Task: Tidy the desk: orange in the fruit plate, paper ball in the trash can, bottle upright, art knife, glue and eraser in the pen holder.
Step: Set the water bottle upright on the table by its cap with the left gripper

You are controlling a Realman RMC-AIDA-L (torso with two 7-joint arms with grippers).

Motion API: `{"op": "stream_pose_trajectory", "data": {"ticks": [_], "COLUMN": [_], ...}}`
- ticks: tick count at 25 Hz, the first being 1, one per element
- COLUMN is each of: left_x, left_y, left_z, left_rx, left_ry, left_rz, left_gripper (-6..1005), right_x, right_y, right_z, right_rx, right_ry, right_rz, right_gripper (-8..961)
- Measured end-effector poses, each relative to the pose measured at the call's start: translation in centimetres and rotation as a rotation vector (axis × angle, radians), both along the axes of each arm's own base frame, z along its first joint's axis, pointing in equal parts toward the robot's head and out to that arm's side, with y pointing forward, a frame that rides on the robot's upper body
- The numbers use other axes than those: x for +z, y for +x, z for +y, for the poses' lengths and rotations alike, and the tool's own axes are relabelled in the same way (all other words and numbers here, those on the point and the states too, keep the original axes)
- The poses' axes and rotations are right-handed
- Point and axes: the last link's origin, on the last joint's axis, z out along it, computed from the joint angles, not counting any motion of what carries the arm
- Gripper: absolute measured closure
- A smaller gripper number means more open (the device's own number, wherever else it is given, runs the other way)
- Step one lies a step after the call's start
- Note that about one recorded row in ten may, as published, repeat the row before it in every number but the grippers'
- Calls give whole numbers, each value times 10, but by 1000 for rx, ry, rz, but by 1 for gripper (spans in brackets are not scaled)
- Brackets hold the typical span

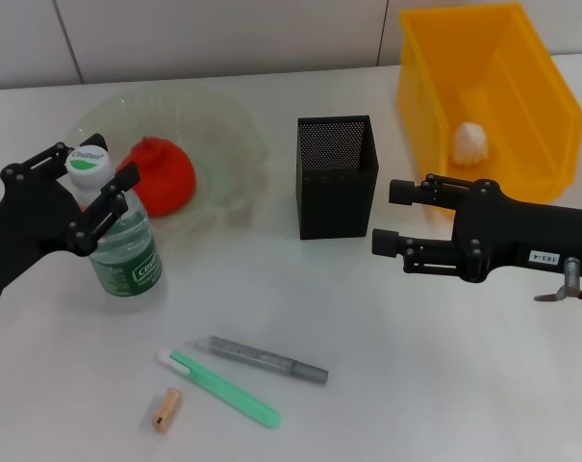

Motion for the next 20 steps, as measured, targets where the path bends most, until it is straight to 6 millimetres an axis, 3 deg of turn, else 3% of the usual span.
{"op": "stream_pose_trajectory", "data": {"ticks": [20], "left_x": [1], "left_y": [-5], "left_z": [3], "left_rx": [26], "left_ry": [43], "left_rz": [10], "left_gripper": [526], "right_x": [-1], "right_y": [0], "right_z": [0], "right_rx": [-6], "right_ry": [-4], "right_rz": [10], "right_gripper": [180]}}
